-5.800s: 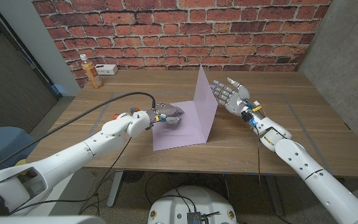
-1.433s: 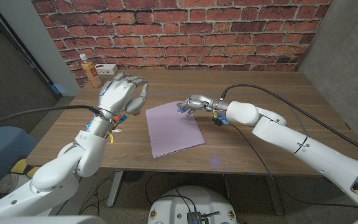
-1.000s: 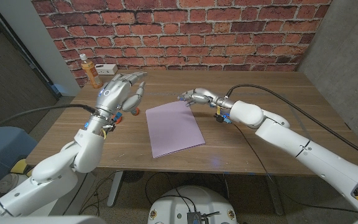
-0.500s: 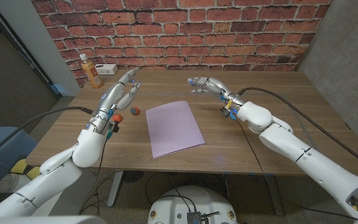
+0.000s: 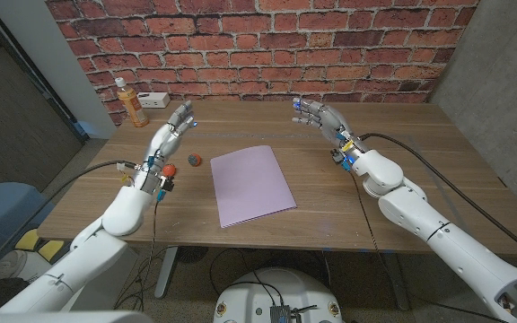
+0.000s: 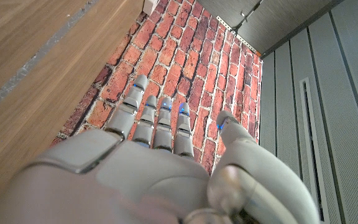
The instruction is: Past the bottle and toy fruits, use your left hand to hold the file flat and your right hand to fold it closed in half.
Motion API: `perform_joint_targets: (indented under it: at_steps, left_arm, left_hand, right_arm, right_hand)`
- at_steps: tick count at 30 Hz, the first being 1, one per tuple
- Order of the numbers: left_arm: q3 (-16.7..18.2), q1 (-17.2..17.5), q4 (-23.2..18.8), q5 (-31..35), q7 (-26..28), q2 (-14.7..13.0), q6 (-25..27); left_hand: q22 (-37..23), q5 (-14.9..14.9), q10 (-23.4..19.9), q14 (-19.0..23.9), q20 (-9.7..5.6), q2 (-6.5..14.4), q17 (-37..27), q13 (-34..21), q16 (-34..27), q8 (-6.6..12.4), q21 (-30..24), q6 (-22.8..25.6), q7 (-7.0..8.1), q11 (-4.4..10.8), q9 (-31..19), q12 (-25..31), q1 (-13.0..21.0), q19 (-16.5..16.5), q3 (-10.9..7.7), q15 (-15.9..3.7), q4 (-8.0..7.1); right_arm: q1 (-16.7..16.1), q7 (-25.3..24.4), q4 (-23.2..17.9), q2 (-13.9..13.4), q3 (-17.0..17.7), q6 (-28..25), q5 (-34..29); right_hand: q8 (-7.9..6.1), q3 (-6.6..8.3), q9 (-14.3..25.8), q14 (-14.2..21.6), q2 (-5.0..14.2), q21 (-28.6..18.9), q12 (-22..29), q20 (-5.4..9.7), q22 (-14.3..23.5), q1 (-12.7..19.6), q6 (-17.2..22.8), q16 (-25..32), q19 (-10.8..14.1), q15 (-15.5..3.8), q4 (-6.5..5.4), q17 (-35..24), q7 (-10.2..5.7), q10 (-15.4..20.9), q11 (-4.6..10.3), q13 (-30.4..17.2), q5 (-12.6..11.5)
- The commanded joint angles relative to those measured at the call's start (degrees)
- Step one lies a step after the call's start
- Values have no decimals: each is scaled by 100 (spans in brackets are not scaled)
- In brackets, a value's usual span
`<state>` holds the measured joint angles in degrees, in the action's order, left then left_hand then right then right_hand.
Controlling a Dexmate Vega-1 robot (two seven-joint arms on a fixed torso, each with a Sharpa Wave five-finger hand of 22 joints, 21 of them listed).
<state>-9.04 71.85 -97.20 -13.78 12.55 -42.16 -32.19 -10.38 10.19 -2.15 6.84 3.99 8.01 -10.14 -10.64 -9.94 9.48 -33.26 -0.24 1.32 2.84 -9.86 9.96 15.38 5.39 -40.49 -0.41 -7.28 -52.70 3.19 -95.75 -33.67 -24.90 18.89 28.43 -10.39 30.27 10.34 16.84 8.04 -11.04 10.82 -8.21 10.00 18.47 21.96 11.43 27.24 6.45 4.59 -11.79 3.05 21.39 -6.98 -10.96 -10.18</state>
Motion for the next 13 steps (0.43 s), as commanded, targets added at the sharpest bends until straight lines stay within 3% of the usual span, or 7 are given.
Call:
perform_joint_targets:
  at_steps: [1, 5, 8, 13]
  left_arm:
    - [-173, -323, 519, -1698, -1200, 159, -29]
    - [-202, -397, 681, -1889, -1426, 143, 39]
    - [-207, -435, 813, -2160, -1542, 177, 200]
    - [-167, -475, 1013, -2520, -1690, 280, 279]
  left_hand:
    - [-8, 29, 37, -11, -4, -5, -11, -4, -9, 41, 10, 10, -44, -41, -13, 45, -49, -17, 41, 1, 14]
    - [-8, 35, 37, -8, 2, -5, -7, -2, -18, 47, 17, 6, -64, -65, -12, 55, -66, -19, 51, 10, 11]
    - [-8, 39, 59, -24, 8, 0, -5, -1, -16, 44, 22, -15, -82, -59, -12, 53, -78, -19, 57, 10, 6]
    - [-8, 50, 90, -57, 17, 10, 2, 1, -15, 39, 36, -64, -150, -115, -12, 59, -106, -22, 70, 53, 0]
  right_arm:
    - [-204, -226, 380, 288, 391, 409, 599]
    - [-360, -788, 204, 385, 451, 322, 391]
    - [-421, -741, 99, 503, 370, 378, 486]
    - [-302, -579, -202, 455, 245, 327, 399]
  right_hand:
    - [-67, -29, 15, 183, -104, -69, 76, -62, 8, 13, 143, 83, 123, 3, 71, 1, 66, 189, -59, -12, 19]
    - [-109, -66, 13, 315, -97, -102, 121, -21, 9, 2, 287, 135, 228, 29, 97, 0, 151, 343, -94, -9, 19]
    - [-117, -13, 12, 373, 27, -116, 124, 3, 11, 64, 345, 157, 281, -12, 118, -2, 141, 385, -71, -7, -5]
    - [-111, 36, 11, 473, 121, -133, 125, 39, 13, 132, 376, 196, 349, -85, 147, -6, 122, 431, -34, -5, -24]
